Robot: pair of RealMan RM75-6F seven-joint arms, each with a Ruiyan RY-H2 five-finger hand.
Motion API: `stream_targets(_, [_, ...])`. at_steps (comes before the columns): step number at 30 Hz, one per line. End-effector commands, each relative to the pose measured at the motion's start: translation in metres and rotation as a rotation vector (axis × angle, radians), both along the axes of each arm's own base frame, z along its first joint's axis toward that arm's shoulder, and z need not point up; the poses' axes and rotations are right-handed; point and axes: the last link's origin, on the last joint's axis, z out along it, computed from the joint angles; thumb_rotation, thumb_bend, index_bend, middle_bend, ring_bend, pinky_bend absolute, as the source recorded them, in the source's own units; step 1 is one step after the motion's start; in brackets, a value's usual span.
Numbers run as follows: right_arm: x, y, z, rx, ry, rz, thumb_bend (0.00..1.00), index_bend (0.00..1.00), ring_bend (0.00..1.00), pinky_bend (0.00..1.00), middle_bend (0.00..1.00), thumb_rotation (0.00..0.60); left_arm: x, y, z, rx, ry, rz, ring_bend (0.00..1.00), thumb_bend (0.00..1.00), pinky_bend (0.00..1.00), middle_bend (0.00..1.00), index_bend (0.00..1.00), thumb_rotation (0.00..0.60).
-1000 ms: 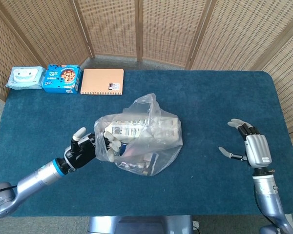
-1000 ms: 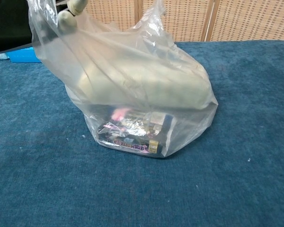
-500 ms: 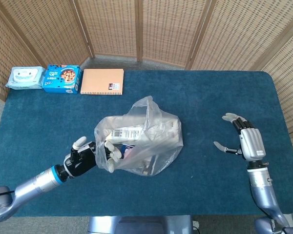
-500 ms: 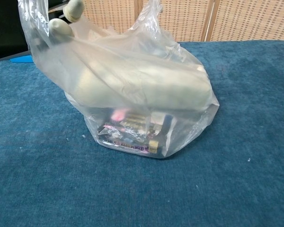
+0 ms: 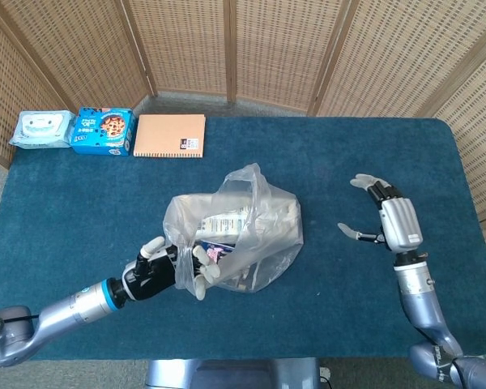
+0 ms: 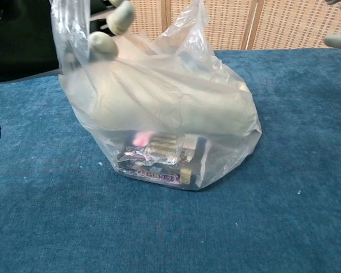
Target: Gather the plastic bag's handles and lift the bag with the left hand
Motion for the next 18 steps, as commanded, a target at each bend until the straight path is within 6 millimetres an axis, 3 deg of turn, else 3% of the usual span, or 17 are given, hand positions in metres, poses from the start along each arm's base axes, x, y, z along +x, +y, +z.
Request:
stream_targets(1, [0.005, -0.004, -0.005, 0.007, -0.008, 0.011, 0.16, 0.23, 0.22, 0.24, 0.21, 0.383, 0.006, -0.003, -0.004, -0.014, 0.008, -0.023, 0.35, 0.24, 0.47, 0.36, 0.35, 0.000])
stream_targets(18, [0.019, -0.010, -0.033, 0.050, -0.023, 0.050, 0.16, 0.23, 0.22, 0.24, 0.21, 0.381, 0.041, 0.003, -0.028, -0.060, 0.044, -0.092, 0.35, 0.24, 0.47, 0.36, 0.35, 0.000])
